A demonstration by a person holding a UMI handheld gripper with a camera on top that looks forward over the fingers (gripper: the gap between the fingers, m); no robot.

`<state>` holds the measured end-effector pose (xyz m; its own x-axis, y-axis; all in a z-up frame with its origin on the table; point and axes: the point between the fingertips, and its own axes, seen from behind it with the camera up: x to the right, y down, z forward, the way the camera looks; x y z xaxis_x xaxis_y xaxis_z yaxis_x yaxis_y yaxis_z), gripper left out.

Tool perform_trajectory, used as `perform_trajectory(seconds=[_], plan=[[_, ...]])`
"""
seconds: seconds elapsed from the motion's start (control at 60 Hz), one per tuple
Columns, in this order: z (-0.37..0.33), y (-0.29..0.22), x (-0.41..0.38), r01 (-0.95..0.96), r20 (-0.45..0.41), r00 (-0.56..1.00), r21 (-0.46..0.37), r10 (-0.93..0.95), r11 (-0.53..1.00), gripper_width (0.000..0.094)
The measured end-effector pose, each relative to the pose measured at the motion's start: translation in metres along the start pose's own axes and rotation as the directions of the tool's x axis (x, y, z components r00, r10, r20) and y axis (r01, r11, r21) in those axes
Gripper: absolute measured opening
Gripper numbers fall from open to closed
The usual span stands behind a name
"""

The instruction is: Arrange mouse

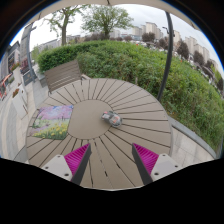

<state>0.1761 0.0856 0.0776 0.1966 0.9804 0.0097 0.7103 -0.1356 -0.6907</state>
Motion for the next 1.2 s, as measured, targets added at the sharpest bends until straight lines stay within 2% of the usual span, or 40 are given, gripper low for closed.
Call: perform_trajectory(seconds=[0.3, 0.6, 0.717, 1.017, 1.117, 1.15, 1.183, 1.2], plan=[[0.071, -0.024, 0.01, 0.016, 0.012, 1.0, 0.139, -0.018, 0.99, 0.0852], [0.157, -0.045, 0.016, 0.015, 0.006, 1.0, 0.156, -0.016, 0.988, 0.0849], [0.178, -0.061, 0.02, 0.034, -0.007, 0.999, 0.175, -0.033, 0.984, 0.0855], [0.213, -0.089, 0.025, 0.012, -0.019, 1.0, 0.161, -0.009, 0.987, 0.0844], [0.216, -0.09, 0.023, -0.004, -0.011, 1.0, 0.148, 0.006, 0.989, 0.072], [0.216, -0.088, 0.019, -0.01, -0.005, 1.0, 0.142, 0.011, 0.99, 0.061], [0.216, -0.088, 0.018, -0.011, -0.009, 1.0, 0.14, 0.012, 0.99, 0.0458], [0.216, -0.087, 0.021, -0.006, -0.025, 1.0, 0.135, 0.009, 0.991, 0.046]])
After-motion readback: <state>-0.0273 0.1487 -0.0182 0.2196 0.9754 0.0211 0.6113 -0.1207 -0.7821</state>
